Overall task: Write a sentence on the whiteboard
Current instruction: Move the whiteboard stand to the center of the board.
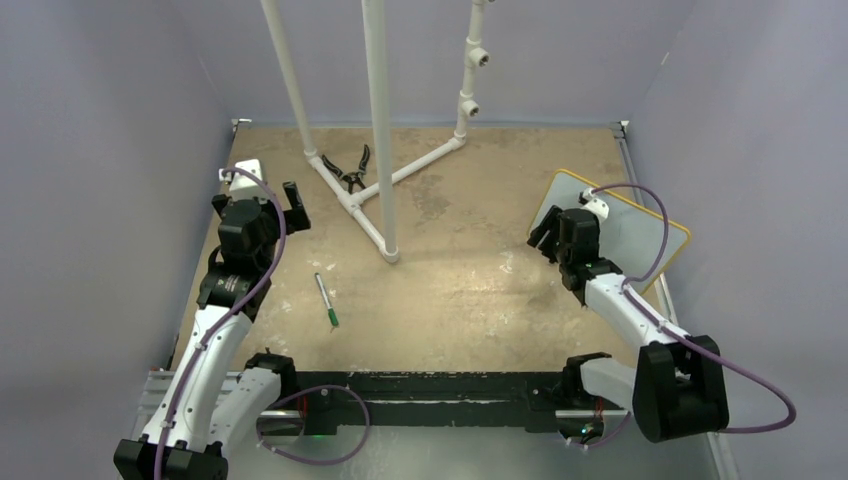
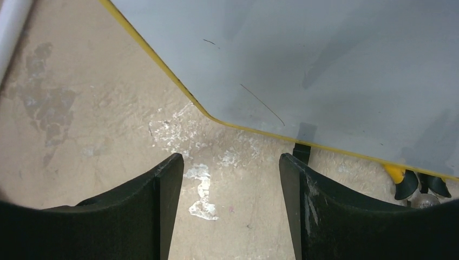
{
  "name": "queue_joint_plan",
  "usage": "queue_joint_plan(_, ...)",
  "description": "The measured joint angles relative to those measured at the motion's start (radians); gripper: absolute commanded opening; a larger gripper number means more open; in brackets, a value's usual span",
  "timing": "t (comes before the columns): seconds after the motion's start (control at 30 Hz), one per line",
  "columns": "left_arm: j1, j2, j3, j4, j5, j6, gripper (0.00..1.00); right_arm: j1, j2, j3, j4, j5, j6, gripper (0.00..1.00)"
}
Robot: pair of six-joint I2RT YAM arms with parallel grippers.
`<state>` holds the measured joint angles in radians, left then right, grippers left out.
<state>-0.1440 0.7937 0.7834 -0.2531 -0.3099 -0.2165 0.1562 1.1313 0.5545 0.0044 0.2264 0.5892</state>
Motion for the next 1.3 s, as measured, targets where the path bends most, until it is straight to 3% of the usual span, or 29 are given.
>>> queue_joint_plan(0.17, 0.0, 0.0, 0.0, 0.0, 0.013, 0.0, 0.99, 0.0, 0.055, 0.0, -0.021, 0.02, 0.023, 0.61)
queue_joint_plan(0.43, 0.0, 0.0, 0.0, 0.0, 0.028, 0.0, 0.99, -0.007, 0.084, 0.0, -0.087, 0.074, 0.089, 0.59)
queue_joint_plan(1.0, 0.0, 0.0, 0.0, 0.0, 0.045, -0.001, 0.99, -0.03, 0.216, 0.0, -0.041, 0.106, 0.152, 0.52)
queue_joint_plan(1.3, 0.0, 0.001, 0.0, 0.0, 0.046, 0.0, 0.99, -0.039, 0.232, 0.0, -0.035, 0.128, 0.159, 0.42)
